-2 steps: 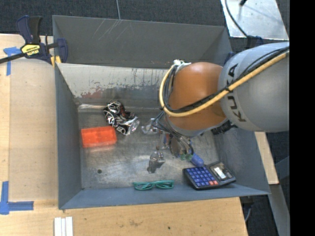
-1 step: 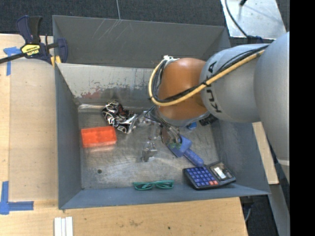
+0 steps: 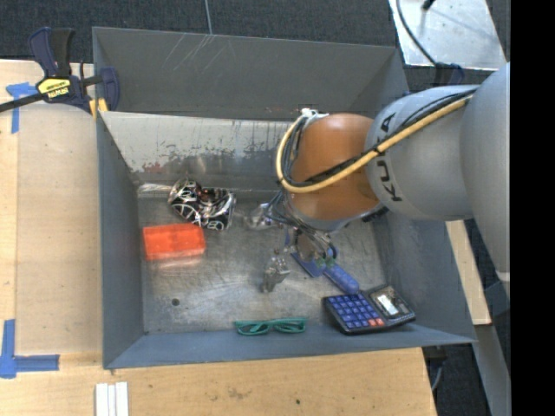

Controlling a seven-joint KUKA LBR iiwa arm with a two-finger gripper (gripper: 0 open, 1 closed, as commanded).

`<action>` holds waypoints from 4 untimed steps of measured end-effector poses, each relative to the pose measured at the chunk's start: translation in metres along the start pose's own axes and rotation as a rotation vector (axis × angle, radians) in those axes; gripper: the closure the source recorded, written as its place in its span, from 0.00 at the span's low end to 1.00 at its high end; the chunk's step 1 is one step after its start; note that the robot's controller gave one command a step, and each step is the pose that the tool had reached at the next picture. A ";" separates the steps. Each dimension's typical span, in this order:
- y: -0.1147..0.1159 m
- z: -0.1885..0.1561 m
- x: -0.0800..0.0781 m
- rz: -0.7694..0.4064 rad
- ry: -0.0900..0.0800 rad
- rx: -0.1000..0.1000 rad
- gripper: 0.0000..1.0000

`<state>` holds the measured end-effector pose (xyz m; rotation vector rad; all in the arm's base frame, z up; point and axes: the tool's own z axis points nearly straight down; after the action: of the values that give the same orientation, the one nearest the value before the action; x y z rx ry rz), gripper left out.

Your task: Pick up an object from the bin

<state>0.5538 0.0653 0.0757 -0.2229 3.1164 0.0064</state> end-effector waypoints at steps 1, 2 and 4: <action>-0.021 -0.016 0.019 0.002 0.017 0.002 0.00; -0.053 -0.040 -0.004 0.197 0.015 0.004 0.00; -0.122 -0.001 -0.030 0.242 0.001 0.003 1.00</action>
Offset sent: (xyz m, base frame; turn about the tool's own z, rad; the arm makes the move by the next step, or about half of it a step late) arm 0.0441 -0.0910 0.0701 -0.0211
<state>0.6012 -0.0514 0.0767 0.1555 3.1219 0.0053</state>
